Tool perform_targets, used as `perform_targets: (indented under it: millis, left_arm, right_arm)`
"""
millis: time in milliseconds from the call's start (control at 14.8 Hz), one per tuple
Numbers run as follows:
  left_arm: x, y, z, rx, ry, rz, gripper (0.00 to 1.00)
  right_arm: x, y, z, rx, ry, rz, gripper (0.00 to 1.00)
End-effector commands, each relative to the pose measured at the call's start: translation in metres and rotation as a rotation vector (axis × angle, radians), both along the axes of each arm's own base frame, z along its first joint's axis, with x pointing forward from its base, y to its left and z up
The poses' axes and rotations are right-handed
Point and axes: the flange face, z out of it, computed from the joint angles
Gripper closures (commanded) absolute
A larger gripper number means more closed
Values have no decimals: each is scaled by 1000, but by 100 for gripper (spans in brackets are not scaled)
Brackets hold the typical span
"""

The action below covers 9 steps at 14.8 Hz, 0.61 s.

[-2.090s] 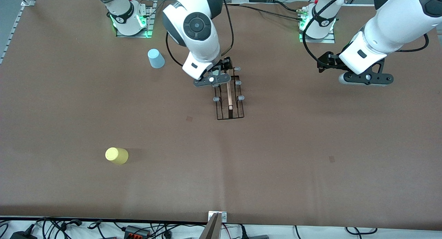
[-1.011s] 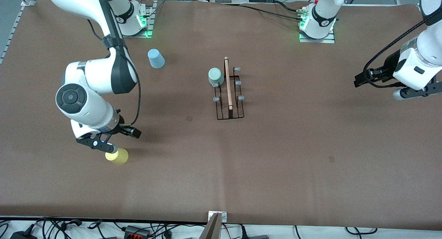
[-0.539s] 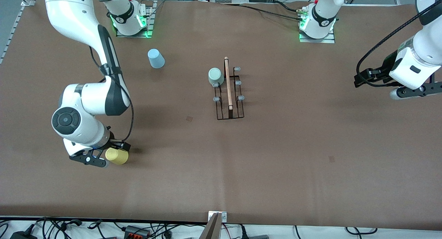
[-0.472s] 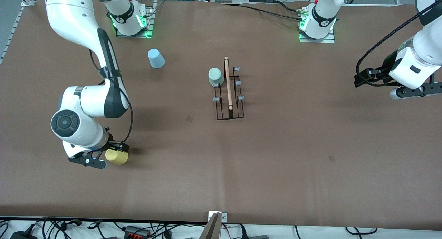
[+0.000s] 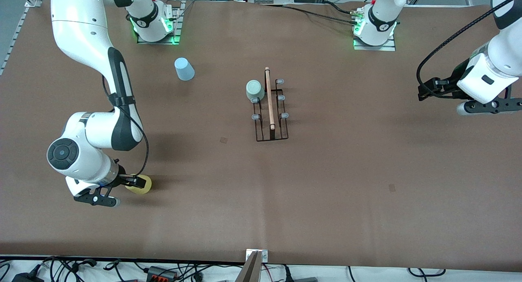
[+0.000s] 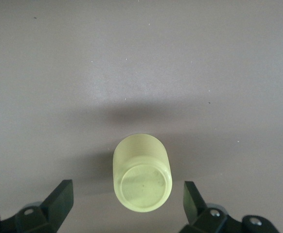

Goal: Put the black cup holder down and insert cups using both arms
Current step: 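Move the right gripper down around the yellow cup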

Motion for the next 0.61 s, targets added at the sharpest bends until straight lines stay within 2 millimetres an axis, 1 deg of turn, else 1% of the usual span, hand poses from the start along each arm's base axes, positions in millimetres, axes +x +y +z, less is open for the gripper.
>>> perform_targets:
  millis: [0,67,202,404,539]
  left_arm:
    - [-8,1,6,13,16,-23,0]
    - [-8,4,7,9,17,-16,0]
    - [-8,3,8,8,15,-21,0]
    - [-5,5,7,11,7,-3,0]
    - [-5,5,7,20,6,38,0]
  right_arm:
    - [6,-2,-12,63,-1,24,0]
    - [6,-4,-18,68,5,33,0]
    - [8,-9,-22,70,-6,38,0]
    - [8,-11,-29,61,1,89,0]
    - [7,-11,-38,56,13,110,0]
